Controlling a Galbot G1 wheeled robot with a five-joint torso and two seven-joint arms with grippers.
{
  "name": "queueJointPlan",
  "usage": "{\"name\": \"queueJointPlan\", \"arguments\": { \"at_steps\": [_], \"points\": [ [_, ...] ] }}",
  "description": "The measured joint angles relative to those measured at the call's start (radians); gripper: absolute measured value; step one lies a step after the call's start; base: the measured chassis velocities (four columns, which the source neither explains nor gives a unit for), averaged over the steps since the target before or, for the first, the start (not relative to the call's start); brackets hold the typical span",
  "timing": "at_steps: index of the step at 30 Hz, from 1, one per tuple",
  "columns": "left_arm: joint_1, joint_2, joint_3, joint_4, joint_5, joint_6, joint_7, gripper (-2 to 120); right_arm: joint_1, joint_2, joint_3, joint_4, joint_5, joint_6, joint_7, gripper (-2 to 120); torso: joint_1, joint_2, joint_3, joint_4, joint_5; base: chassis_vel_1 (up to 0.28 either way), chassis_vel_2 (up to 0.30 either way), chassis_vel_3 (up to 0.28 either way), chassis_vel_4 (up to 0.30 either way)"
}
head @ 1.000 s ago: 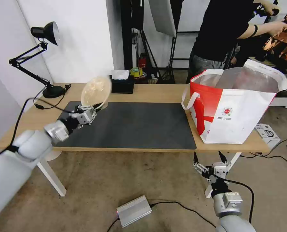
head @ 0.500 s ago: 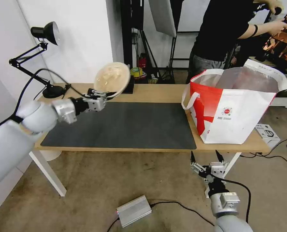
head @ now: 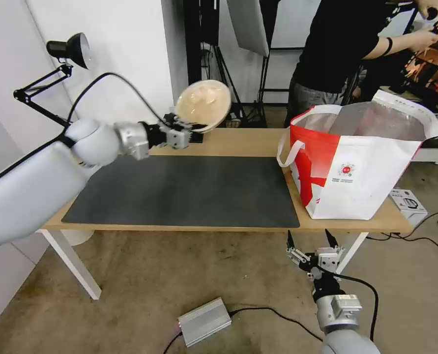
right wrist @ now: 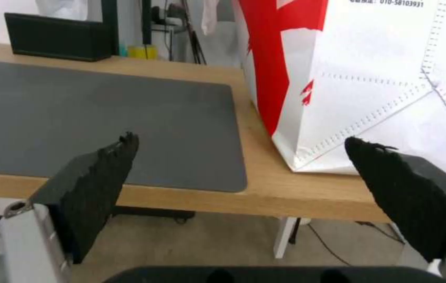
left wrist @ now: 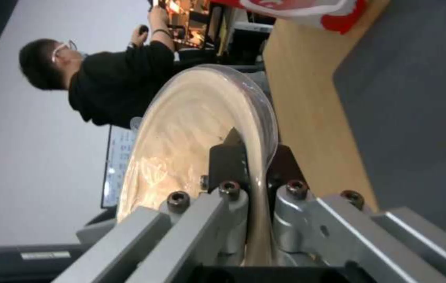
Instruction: Pick up the trash from the table and place it into the takeout bag.
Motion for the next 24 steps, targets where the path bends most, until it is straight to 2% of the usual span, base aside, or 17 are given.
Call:
{"name": "queueJointPlan", "arguments": {
  "at_steps": [3,12,24],
  "points": [
    [-0.062,-0.048,0.049,0.049,0.01,-0.015,0.008,1,0.0,0.002,-0.002,0.0,-0.001,-0.001,0.0,100,0.0,0.0,0.0,0.0002,-0.0003,0.0,0.0,0.0,0.0],
    [-0.16,-0.166,0.099,0.16,0.044,-0.043,0.02,1,0.0,0.009,-0.002,0.0,-0.004,-0.001,-0.001,100,0.0,0.0,0.0,0.0001,-0.0001,0.0,0.0,0.0,0.0],
    [-0.177,-0.301,0.107,0.194,0.134,-0.054,0.028,1,-0.003,0.02,0.009,-0.004,-0.012,0.003,-0.002,100,0.0,0.0,0.0,0.0003,-0.0002,0.0,0.0,0.0,0.0]
  ]
}}
